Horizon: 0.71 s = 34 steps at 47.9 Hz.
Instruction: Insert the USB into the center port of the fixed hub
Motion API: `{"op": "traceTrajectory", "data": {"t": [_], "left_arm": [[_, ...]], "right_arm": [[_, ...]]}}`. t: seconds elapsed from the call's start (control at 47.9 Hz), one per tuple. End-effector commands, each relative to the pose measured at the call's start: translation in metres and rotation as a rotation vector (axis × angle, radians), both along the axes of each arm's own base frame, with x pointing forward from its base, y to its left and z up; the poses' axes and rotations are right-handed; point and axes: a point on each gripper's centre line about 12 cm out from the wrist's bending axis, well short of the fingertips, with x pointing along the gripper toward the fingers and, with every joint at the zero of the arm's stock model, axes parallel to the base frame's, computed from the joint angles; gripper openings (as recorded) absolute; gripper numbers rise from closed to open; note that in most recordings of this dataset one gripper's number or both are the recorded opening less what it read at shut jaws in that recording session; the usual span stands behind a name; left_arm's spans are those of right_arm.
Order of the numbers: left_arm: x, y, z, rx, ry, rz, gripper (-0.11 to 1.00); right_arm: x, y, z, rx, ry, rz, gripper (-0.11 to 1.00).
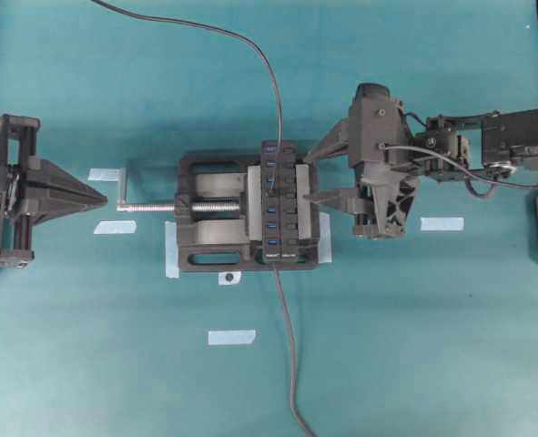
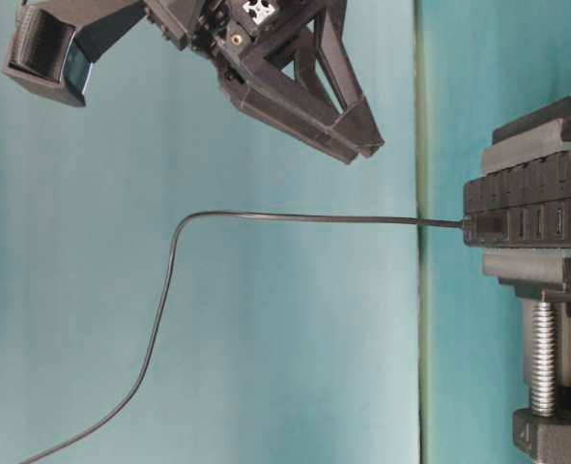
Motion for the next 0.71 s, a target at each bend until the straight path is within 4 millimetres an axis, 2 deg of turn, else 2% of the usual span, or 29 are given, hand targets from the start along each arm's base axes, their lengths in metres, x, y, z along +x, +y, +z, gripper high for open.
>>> {"op": "traceTrajectory", "data": {"t": [0.0,0.689], "left_arm": [[0.0025,0.0007,0.0059,0.001,-0.02,0.003,0.0],[0.0022,0.0007,0.0067,0.001,-0.025,0.003,0.0]], "right_arm": [[0.0014,0.001,0.0063,0.008,-0.022,-0.004,0.7],[0.002,0.0004,0.0036,0.007,-0.014,-0.005,0.7]]}}
